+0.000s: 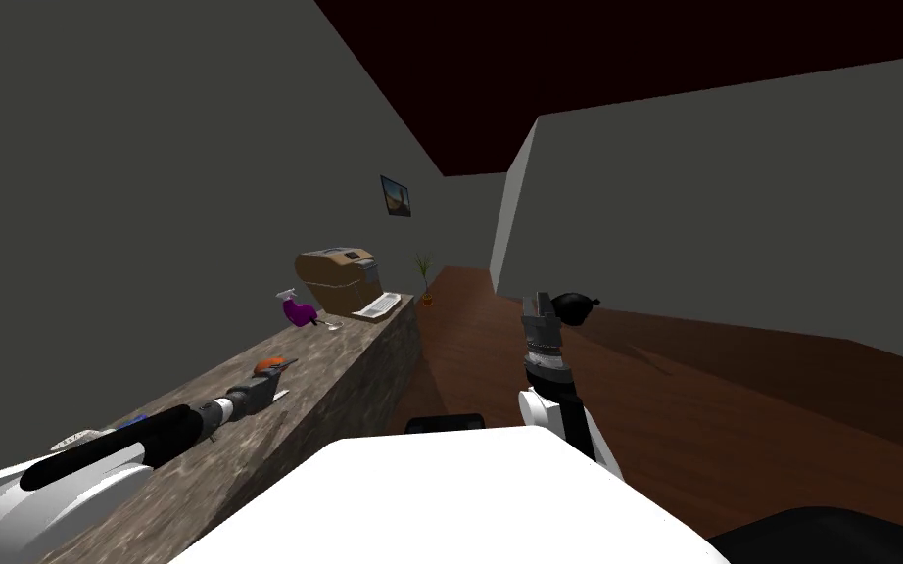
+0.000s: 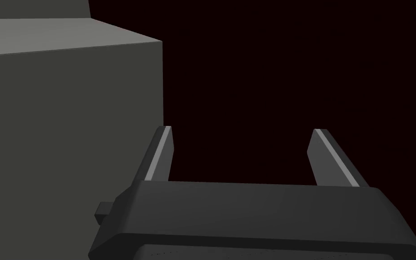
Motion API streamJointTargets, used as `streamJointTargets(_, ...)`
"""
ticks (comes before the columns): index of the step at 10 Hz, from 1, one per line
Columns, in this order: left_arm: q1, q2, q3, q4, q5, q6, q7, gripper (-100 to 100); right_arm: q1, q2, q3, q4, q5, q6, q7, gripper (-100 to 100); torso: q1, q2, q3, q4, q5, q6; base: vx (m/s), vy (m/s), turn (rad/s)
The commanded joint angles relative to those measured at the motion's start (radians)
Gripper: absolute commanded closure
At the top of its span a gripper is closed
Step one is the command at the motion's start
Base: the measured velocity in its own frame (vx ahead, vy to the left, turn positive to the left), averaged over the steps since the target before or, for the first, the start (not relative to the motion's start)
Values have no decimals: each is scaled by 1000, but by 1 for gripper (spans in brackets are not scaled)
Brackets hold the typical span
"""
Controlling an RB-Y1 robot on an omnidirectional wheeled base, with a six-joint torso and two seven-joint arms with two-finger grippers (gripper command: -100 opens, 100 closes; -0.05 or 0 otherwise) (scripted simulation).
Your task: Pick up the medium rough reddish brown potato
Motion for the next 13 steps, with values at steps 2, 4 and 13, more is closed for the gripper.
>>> streamJointTargets(2,18,74,-40,35,65,34,8,-100,0,0,0,0,0,0,0,0,0,0,0,0,0,1,-14,108,-237)
streamJointTargets(4,20,99,-61,51,86,51,16,-100,0,0,0,0,0,0,0,0,-1,-1,-1,0,0,0,-19,104,-165)
streamJointTargets(13,66,139,-171,142,152,84,39,-100,0,0,0,0,0,0,0,0,-7,-3,-2,-1,-1,0,4,81,-135)
